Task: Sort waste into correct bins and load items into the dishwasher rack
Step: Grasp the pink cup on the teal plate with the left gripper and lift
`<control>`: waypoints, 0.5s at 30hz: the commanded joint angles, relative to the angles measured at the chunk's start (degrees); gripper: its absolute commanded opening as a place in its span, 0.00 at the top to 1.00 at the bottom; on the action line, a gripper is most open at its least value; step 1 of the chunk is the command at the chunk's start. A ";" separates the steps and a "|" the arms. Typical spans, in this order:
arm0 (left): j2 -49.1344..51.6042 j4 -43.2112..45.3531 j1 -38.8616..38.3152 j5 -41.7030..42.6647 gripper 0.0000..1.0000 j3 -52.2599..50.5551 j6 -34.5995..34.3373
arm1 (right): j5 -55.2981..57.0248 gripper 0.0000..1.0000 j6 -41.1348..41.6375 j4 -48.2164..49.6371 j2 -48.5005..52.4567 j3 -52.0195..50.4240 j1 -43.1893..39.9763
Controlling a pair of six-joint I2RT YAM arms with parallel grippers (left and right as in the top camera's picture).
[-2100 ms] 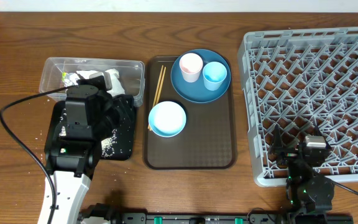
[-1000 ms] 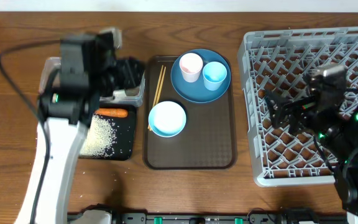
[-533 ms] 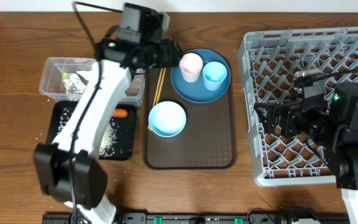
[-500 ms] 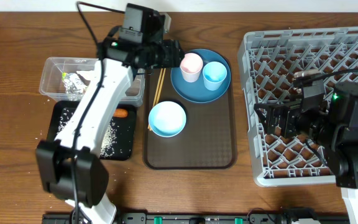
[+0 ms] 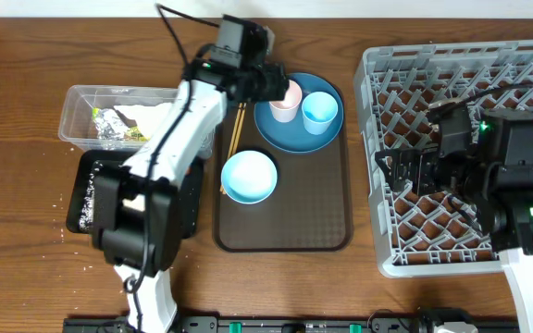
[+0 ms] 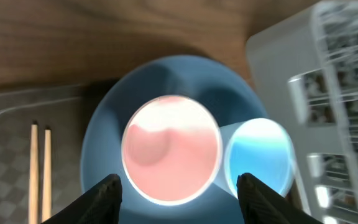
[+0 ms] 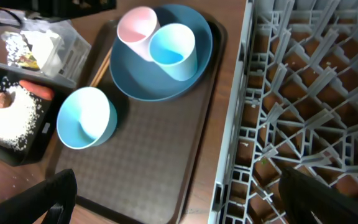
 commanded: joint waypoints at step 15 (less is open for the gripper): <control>6.36 0.15 -1.25 -10.23 0.41 0.33 -0.31 | 0.04 0.01 -0.72 -0.17 0.83 0.90 -0.42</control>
